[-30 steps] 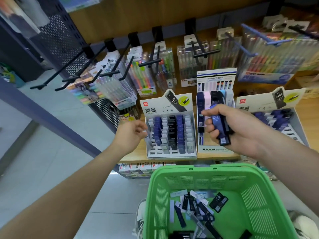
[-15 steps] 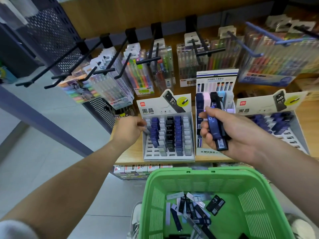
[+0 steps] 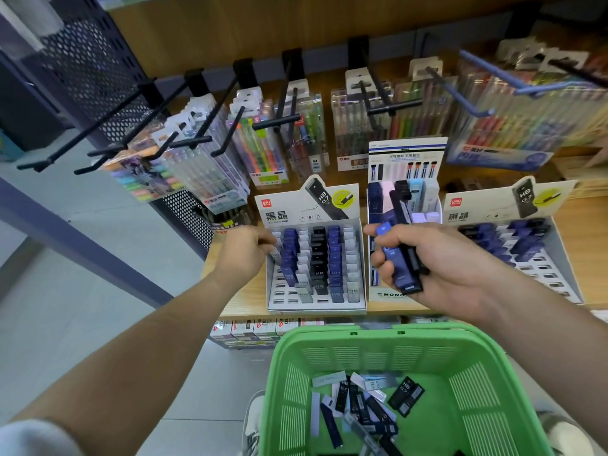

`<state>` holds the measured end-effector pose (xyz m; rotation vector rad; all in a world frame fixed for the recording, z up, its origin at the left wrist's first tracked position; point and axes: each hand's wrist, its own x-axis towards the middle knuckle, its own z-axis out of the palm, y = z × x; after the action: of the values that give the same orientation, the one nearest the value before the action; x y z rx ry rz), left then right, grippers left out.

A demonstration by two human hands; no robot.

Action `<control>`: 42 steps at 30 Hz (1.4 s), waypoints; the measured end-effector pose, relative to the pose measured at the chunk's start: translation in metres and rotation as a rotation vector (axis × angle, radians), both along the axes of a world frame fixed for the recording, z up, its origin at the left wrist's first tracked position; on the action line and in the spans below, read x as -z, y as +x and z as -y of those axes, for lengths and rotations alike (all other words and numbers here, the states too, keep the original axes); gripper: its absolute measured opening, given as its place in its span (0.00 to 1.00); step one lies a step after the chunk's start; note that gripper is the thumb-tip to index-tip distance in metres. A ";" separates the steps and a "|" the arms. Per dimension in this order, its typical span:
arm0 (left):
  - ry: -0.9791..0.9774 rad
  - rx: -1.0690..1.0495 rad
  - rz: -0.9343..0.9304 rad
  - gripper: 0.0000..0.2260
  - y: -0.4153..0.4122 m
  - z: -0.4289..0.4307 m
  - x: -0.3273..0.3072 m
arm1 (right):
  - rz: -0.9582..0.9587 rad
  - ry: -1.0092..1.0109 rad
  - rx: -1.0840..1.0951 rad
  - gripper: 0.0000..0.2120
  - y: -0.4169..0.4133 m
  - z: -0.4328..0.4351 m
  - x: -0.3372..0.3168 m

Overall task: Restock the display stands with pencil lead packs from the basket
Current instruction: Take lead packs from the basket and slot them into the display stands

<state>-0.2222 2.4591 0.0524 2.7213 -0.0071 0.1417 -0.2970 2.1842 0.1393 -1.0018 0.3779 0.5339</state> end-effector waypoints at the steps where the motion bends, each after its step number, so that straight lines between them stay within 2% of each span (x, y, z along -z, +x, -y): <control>1: 0.004 -0.016 -0.002 0.05 0.001 0.000 0.001 | 0.007 -0.002 -0.009 0.12 0.000 0.000 0.000; 7: 0.050 -0.054 -0.018 0.06 0.001 0.004 -0.013 | 0.018 -0.027 -0.042 0.17 -0.004 -0.003 -0.002; 8: -0.037 -0.081 -0.025 0.05 0.000 0.007 -0.024 | 0.021 -0.035 -0.039 0.18 -0.004 -0.004 -0.003; 10: -0.441 -0.076 -0.155 0.05 -0.007 0.021 -0.052 | 0.030 -0.057 -0.032 0.19 -0.005 -0.005 -0.003; 12: -0.841 0.094 -0.366 0.09 -0.024 0.040 -0.082 | 0.048 -0.080 -0.043 0.18 -0.006 -0.005 -0.006; 14: -0.999 0.292 -0.486 0.14 -0.040 0.058 -0.104 | 0.070 -0.089 -0.056 0.18 -0.008 -0.006 -0.007; 17: -0.979 0.420 -0.470 0.15 -0.056 0.084 -0.118 | 0.089 -0.095 -0.073 0.19 -0.010 -0.006 -0.008; 21: -0.983 0.309 -0.343 0.10 -0.061 0.093 -0.115 | 0.052 -0.102 -0.088 0.16 -0.011 -0.005 -0.006; 24: -0.942 0.218 -0.247 0.13 -0.056 0.085 -0.114 | 0.048 -0.107 -0.117 0.12 -0.008 0.002 -0.007; 27: -0.982 0.158 -0.252 0.15 -0.053 0.082 -0.112 | 0.134 -0.205 -0.175 0.07 -0.006 0.008 -0.008; 30: -0.977 0.153 -0.314 0.07 -0.054 0.086 -0.108 | 0.218 -0.349 -0.204 0.04 -0.006 0.011 -0.006; 33: -0.857 0.164 -0.296 0.06 -0.049 0.080 -0.106 | 0.229 -0.483 -0.199 0.10 -0.006 0.014 -0.003; 38: -0.210 0.184 -0.152 0.07 -0.038 0.052 -0.101 | 0.104 -0.435 -0.083 0.15 -0.004 0.017 0.000; 40: 0.048 0.223 -0.131 0.05 -0.038 0.041 -0.097 | 0.084 -0.366 -0.056 0.14 -0.003 0.017 0.000; 42: 0.199 0.246 -0.168 0.04 -0.040 0.032 -0.091 | 0.070 -0.277 -0.045 0.11 -0.003 0.016 0.000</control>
<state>-0.2625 2.4267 0.1432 2.8918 -0.3227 -0.1677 -0.3003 2.1679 0.1390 -1.2949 0.3743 0.4938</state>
